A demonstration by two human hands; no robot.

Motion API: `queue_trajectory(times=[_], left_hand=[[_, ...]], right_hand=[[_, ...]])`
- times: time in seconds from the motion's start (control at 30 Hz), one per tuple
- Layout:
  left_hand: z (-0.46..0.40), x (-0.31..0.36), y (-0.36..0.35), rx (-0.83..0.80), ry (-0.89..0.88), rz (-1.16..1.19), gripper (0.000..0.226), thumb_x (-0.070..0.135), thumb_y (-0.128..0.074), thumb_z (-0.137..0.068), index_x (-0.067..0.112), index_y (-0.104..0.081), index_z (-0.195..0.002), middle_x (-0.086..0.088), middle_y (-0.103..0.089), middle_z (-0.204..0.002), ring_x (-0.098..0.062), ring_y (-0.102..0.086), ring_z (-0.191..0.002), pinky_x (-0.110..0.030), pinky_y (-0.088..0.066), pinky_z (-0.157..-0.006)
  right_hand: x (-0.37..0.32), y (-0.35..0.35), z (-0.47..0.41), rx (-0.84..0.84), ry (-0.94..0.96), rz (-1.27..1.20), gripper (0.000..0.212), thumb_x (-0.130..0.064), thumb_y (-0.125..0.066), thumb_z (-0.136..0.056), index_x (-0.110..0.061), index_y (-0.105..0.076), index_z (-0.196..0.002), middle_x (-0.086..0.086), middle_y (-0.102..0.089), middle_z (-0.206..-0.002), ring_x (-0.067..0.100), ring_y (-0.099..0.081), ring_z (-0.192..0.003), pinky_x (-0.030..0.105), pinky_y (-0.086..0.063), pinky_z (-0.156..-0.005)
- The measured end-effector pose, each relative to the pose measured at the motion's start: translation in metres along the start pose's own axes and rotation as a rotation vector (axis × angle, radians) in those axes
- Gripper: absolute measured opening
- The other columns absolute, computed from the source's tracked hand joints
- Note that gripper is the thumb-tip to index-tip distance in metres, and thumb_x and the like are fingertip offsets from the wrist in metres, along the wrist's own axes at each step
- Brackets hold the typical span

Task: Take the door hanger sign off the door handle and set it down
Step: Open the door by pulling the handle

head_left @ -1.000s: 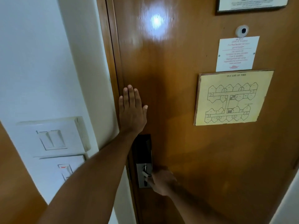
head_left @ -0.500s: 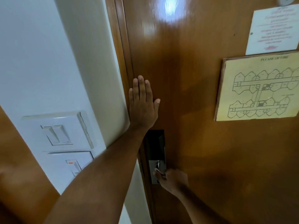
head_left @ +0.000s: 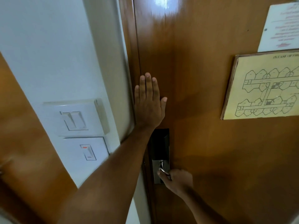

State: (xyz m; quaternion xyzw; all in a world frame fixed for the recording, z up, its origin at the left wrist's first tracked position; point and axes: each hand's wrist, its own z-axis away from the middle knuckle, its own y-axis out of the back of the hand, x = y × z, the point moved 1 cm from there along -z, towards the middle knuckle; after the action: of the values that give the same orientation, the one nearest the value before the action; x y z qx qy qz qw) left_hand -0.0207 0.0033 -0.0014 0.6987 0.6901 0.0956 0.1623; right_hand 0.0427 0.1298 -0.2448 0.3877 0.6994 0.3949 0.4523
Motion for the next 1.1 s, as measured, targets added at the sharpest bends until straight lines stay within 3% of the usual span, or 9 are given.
queue_trajectory(times=[0.2, 0.47, 0.57, 0.77, 0.97, 1.1], left_hand=[[0.02, 0.008, 0.039, 0.021, -0.021, 0.024, 0.07, 0.045, -0.031, -0.102, 0.002, -0.017, -0.154, -0.021, -0.026, -0.161, -0.035, -0.02, -0.152, -0.045, -0.009, -0.124], [0.044, 0.021, 0.092, 0.086, -0.057, 0.009, 0.066, 0.041, -0.039, -0.101, 0.001, -0.026, -0.152, -0.021, -0.033, -0.159, -0.033, -0.022, -0.15, -0.042, -0.004, -0.126], [0.057, 0.027, 0.112, 0.103, -0.085, 0.04, 0.063, 0.037, -0.038, -0.102, 0.0, -0.026, -0.152, -0.021, -0.033, -0.158, -0.032, -0.019, -0.15, -0.043, -0.005, -0.126], [0.086, 0.041, 0.156, 0.231, -0.125, 0.143, 0.061, 0.025, -0.053, -0.098, -0.001, -0.03, -0.148, -0.022, -0.036, -0.153, -0.035, -0.029, -0.145, -0.044, -0.014, -0.125], [0.12, 0.058, 0.212, 0.222, -0.131, 0.349, 0.064, 0.021, -0.053, -0.097, -0.006, -0.023, -0.146, -0.027, -0.026, -0.152, -0.042, -0.026, -0.145, -0.047, -0.013, -0.125], [0.138, 0.074, 0.25, 0.243, -0.135, 0.462, 0.064, 0.016, -0.058, -0.093, -0.01, -0.028, -0.143, -0.029, -0.031, -0.15, -0.046, -0.033, -0.14, -0.05, -0.024, -0.12]], right_hand=[[-0.004, 0.016, 0.039, 0.025, 0.059, 0.013, 0.069, -0.08, -0.019, -0.085, -0.026, -0.025, -0.042, -0.01, -0.019, -0.036, 0.001, -0.018, -0.03, 0.017, -0.01, -0.037], [-0.006, 0.037, 0.098, 0.073, 0.063, -0.046, 0.068, -0.079, -0.032, -0.084, -0.024, -0.034, -0.045, -0.012, -0.029, -0.039, 0.003, -0.022, -0.032, 0.019, -0.015, -0.038], [-0.007, 0.042, 0.122, 0.11, 0.062, -0.058, 0.067, -0.078, -0.035, -0.083, -0.025, -0.03, -0.044, -0.013, -0.024, -0.038, 0.004, -0.019, -0.032, 0.018, -0.015, -0.038], [-0.009, 0.067, 0.175, 0.179, 0.053, -0.131, 0.068, -0.073, -0.043, -0.087, -0.024, -0.027, -0.043, -0.01, -0.016, -0.036, 0.008, -0.023, -0.031, 0.018, -0.008, -0.039], [-0.004, 0.097, 0.228, 0.076, 0.014, -0.211, 0.078, -0.074, -0.037, -0.088, -0.01, -0.036, -0.044, -0.004, -0.028, -0.039, 0.013, -0.029, -0.035, 0.034, -0.024, -0.041], [0.001, 0.113, 0.264, 0.073, 0.002, -0.26, 0.074, -0.071, -0.041, -0.088, -0.013, -0.031, -0.043, -0.003, -0.025, -0.039, 0.012, -0.027, -0.035, 0.033, -0.024, -0.043]])
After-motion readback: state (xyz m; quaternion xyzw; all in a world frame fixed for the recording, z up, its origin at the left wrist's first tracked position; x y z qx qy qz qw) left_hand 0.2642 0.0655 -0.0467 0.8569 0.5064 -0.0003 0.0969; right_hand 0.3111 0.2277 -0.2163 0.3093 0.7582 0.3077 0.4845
